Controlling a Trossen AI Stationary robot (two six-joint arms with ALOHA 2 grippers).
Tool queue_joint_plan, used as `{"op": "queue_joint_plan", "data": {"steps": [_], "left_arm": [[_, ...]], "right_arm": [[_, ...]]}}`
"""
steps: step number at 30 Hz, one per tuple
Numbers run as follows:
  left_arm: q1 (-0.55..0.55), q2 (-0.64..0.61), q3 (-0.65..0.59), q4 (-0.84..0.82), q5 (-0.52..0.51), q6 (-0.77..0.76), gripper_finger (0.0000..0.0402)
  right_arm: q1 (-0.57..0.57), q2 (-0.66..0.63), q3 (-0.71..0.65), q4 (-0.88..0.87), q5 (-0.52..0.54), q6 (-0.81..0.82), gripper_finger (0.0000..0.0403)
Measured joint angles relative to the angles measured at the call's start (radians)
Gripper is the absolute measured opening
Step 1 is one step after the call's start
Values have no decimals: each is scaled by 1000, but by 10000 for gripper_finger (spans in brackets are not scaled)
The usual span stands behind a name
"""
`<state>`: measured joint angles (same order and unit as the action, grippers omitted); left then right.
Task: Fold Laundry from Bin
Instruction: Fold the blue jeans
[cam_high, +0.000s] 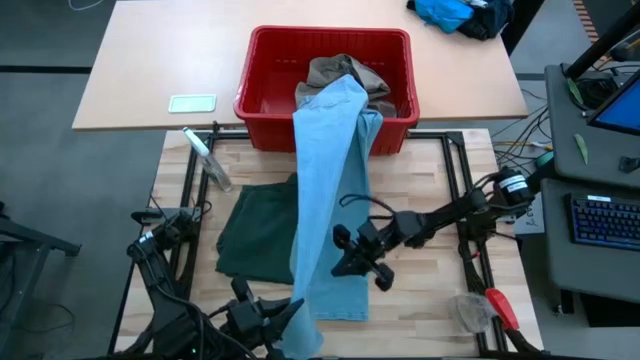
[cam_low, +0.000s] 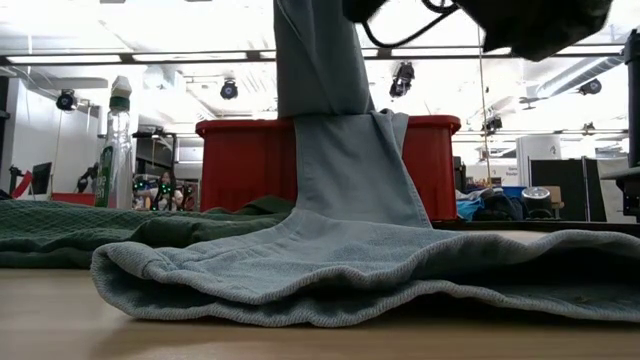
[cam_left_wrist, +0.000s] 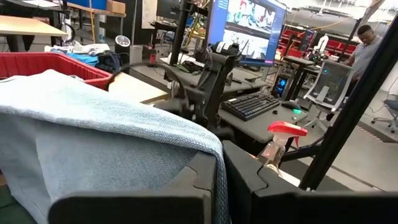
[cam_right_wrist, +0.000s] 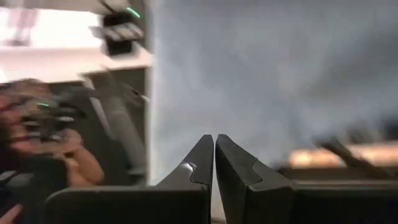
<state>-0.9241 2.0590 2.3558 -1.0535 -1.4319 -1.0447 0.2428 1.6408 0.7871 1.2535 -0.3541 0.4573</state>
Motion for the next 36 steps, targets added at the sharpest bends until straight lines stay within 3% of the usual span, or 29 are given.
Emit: {"op": "queue_joint_plan", "data": {"steps": [4,6,10,16,24,30,36], "left_arm": [[-7,-13,0,23,5,0,0],[-12,-19,0,28,4,0,0],[-18,-21,0,32,7,0,0],[-18,-21,0,33,7,12,0],[-18,-21,0,32,2,15,0],[-18,-21,0,29,2,15,0],[-18,-21,-1,25,2,15,0]], "right_arm": [[15,21,-6,-112,258,27,12],[-3,40,-6,-117,292,75,23],[-56,85,-6,-46,272,160,73],[-118,174,43,132,187,283,186],[-117,267,196,155,145,186,313],[-111,326,305,188,96,172,346],[-108,374,380,190,84,154,316]]}}
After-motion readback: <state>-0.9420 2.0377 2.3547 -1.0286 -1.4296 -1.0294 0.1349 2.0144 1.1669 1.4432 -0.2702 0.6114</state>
